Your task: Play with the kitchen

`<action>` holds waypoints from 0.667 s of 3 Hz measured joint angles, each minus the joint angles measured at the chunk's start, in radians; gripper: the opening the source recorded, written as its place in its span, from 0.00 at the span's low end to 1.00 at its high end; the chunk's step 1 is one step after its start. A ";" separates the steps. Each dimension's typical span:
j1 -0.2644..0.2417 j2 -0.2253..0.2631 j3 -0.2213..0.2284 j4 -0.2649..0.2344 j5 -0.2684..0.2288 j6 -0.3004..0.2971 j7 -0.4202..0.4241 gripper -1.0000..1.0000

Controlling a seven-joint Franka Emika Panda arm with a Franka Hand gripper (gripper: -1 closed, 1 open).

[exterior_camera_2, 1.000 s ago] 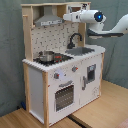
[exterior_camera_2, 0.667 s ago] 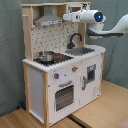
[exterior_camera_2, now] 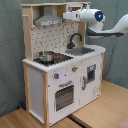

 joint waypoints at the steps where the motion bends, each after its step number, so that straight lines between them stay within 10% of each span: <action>1: 0.094 0.000 -0.067 -0.012 0.002 -0.007 0.000 1.00; 2: 0.096 0.024 -0.088 -0.082 0.002 0.043 -0.006 1.00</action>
